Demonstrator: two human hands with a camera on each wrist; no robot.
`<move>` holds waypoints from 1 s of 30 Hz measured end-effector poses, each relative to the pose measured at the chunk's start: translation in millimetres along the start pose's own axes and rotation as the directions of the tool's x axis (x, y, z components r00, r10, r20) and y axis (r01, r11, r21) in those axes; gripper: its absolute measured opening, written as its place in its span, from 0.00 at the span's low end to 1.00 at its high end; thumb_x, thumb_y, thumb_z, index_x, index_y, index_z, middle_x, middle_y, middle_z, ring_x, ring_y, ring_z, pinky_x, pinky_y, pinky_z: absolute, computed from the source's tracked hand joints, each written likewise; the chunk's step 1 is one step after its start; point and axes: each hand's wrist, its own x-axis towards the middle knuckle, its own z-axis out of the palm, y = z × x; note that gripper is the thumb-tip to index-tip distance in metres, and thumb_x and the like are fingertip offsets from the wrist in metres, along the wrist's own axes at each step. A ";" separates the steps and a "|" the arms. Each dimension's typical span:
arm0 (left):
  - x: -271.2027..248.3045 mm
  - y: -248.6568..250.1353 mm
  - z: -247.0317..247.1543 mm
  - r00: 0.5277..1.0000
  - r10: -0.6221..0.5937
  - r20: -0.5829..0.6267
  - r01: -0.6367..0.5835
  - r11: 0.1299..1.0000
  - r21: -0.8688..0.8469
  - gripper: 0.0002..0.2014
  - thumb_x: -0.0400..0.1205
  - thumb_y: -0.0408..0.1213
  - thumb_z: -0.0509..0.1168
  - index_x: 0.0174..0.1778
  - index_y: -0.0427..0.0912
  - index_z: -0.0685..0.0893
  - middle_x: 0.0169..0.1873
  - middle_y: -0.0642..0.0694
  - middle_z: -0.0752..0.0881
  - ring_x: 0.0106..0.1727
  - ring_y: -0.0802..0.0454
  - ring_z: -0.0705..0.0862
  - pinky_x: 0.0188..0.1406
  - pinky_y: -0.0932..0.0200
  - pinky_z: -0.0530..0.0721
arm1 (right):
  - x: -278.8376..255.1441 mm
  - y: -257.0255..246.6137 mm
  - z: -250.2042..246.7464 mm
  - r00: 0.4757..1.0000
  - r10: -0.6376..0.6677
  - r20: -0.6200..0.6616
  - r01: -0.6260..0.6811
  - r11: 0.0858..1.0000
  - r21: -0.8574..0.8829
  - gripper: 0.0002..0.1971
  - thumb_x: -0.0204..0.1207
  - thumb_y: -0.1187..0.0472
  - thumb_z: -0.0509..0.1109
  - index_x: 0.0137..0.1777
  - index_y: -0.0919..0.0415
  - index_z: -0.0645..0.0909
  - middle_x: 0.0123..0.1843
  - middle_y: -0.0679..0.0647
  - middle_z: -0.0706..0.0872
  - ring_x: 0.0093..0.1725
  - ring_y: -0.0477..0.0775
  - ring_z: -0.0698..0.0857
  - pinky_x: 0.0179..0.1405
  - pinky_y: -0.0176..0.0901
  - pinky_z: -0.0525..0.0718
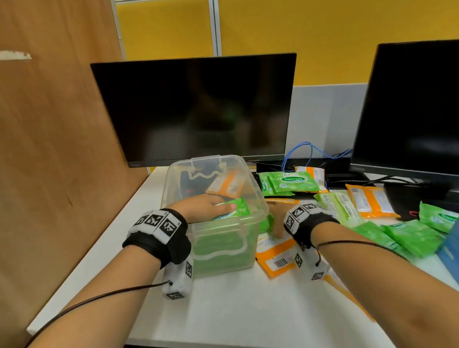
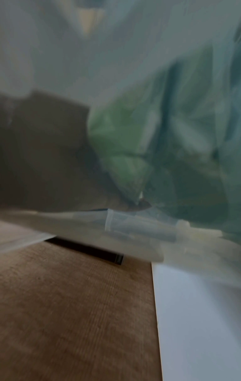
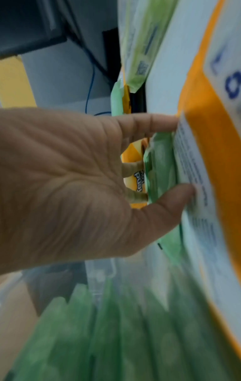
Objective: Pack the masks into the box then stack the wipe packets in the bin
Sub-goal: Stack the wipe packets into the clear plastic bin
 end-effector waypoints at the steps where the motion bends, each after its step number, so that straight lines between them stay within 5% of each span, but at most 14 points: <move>1: 0.9 -1.0 0.1 1.000 0.005 -0.001 -0.005 1.000 -0.004 0.27 0.84 0.60 0.52 0.65 0.42 0.79 0.69 0.42 0.77 0.67 0.47 0.76 0.65 0.56 0.69 | 6.0 1.6 4.6 0.999 0.015 -0.029 -0.015 1.000 -0.003 0.45 0.63 0.57 0.76 0.80 0.39 0.58 0.70 0.54 0.78 0.62 0.62 0.82 0.52 0.51 0.84; 4: 3.1 -1.9 1.0 1.000 0.011 -0.002 -0.011 1.000 0.006 0.27 0.84 0.61 0.52 0.68 0.45 0.78 0.70 0.45 0.77 0.68 0.49 0.75 0.67 0.56 0.68 | 21.0 1.6 9.9 0.994 0.082 -0.070 -0.088 0.991 -0.096 0.45 0.56 0.48 0.78 0.76 0.46 0.66 0.67 0.54 0.79 0.61 0.62 0.83 0.52 0.56 0.86; 7: 4.1 -2.2 0.9 1.000 0.012 0.000 -0.012 1.000 0.020 0.29 0.84 0.61 0.51 0.72 0.46 0.75 0.73 0.45 0.75 0.73 0.48 0.73 0.71 0.54 0.67 | 14.0 -1.8 12.3 0.981 0.162 -0.104 -0.177 0.971 -0.162 0.30 0.59 0.42 0.76 0.59 0.55 0.79 0.53 0.54 0.84 0.48 0.57 0.84 0.40 0.45 0.85; 13: 1.0 1.1 0.2 1.000 0.014 0.000 -0.014 1.000 0.014 0.29 0.85 0.60 0.51 0.73 0.43 0.74 0.74 0.43 0.74 0.73 0.46 0.72 0.71 0.55 0.67 | 5.6 1.7 18.0 0.983 0.145 -0.115 -0.169 0.957 -0.237 0.18 0.66 0.49 0.73 0.54 0.57 0.82 0.43 0.50 0.85 0.43 0.55 0.85 0.38 0.44 0.83; 18: -0.5 3.2 0.6 1.000 0.024 -0.004 -0.024 1.000 0.002 0.28 0.85 0.58 0.50 0.73 0.43 0.74 0.73 0.44 0.75 0.72 0.47 0.73 0.68 0.57 0.67 | -6.7 22.0 -9.6 0.955 0.244 -0.169 -0.202 0.952 0.231 0.18 0.74 0.47 0.67 0.53 0.62 0.81 0.45 0.55 0.83 0.45 0.57 0.84 0.43 0.46 0.84; 22: 1.0 2.1 0.4 1.000 0.030 0.005 -0.030 0.999 -0.020 0.27 0.86 0.58 0.48 0.73 0.44 0.74 0.75 0.44 0.73 0.74 0.47 0.71 0.73 0.55 0.64 | -17.0 33.6 -51.2 0.929 0.289 -0.232 0.005 0.616 0.788 0.13 0.70 0.60 0.74 0.52 0.62 0.81 0.51 0.60 0.88 0.49 0.61 0.89 0.51 0.55 0.89; 25: 1.7 0.0 0.6 0.999 0.032 0.010 -0.032 0.999 -0.010 0.27 0.86 0.58 0.48 0.72 0.45 0.75 0.74 0.45 0.73 0.75 0.48 0.70 0.72 0.56 0.64 | -34.1 13.7 -81.0 0.868 0.269 -0.417 0.356 0.249 0.901 0.10 0.76 0.62 0.71 0.56 0.62 0.81 0.54 0.59 0.88 0.53 0.59 0.89 0.49 0.53 0.89; 27: 1.1 -0.6 1.9 0.999 0.030 0.018 -0.029 0.998 -0.050 0.27 0.87 0.57 0.48 0.76 0.47 0.73 0.76 0.47 0.71 0.77 0.49 0.68 0.75 0.55 0.61 | -45.8 -8.8 -95.6 0.865 0.142 -0.481 0.478 0.055 0.877 0.14 0.80 0.63 0.68 0.64 0.64 0.79 0.57 0.58 0.88 0.54 0.56 0.89 0.51 0.49 0.88; 30: 6.6 -0.7 -0.6 0.994 0.014 -0.107 -0.042 0.964 -0.261 0.22 0.90 0.45 0.47 0.78 0.43 0.69 0.75 0.44 0.71 0.75 0.47 0.71 0.74 0.55 0.65 | -50.8 -42.2 -98.9 0.865 -0.109 -0.490 0.500 0.105 0.859 0.13 0.79 0.62 0.69 0.62 0.64 0.78 0.58 0.58 0.87 0.54 0.55 0.88 0.54 0.50 0.87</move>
